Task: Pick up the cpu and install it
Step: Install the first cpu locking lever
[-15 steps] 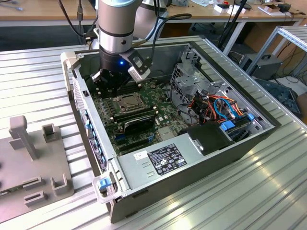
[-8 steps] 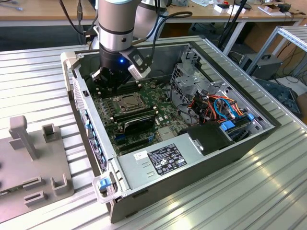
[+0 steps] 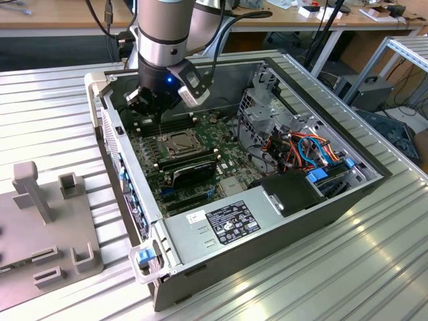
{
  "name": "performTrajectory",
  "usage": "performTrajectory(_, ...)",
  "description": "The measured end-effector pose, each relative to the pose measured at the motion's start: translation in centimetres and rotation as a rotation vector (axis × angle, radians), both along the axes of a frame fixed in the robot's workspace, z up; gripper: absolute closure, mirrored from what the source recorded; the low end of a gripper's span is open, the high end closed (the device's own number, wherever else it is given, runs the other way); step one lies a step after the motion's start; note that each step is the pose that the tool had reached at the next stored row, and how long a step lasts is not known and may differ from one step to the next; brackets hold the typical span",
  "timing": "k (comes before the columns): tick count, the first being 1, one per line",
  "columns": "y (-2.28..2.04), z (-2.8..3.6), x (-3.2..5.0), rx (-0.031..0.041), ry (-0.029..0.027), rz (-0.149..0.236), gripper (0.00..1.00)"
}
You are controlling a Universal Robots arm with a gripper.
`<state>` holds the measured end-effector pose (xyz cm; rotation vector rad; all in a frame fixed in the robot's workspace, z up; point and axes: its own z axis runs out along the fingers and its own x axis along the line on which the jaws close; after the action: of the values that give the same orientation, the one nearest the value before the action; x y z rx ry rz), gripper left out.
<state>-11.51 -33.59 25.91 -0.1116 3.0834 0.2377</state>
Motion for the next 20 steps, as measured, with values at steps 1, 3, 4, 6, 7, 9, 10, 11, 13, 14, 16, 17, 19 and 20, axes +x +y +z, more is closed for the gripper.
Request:
performTrajectory(1,0.00,-0.01,-0.08,0.0004,-0.0001,0.000,0.89)
performTrajectory(3,0.00,-0.05,-0.20,0.0095,0.0000,0.000,0.89)
performTrajectory(4,0.00,-0.07,-0.22,0.0140,0.0000,0.000,0.89)
performTrajectory(6,0.02,-0.14,-0.23,0.0193,0.0000,0.000,0.89)
performTrajectory(7,0.04,-0.18,-0.23,0.0211,0.0001,0.000,0.89)
performTrajectory(9,0.07,-0.24,-0.22,0.0228,0.0000,0.000,0.89)
performTrajectory(10,0.08,-0.27,-0.21,0.0232,0.0000,0.000,0.89)
performTrajectory(11,0.09,-0.28,-0.18,0.0232,0.0001,0.000,0.89)
performTrajectory(13,0.09,-0.32,-0.01,0.0233,0.0001,0.000,0.89)
performTrajectory(14,0.09,-0.33,0.11,0.0234,0.0002,0.000,0.89)
performTrajectory(16,0.09,-0.35,0.44,0.0240,0.0002,0.000,0.89)
performTrajectory(17,0.09,-0.36,0.62,0.0244,0.0003,0.000,0.89)
performTrajectory(19,0.09,-0.39,1.06,0.0257,0.0006,0.000,0.89)
performTrajectory(20,0.09,-0.40,1.29,0.0266,0.0008,0.000,0.89)
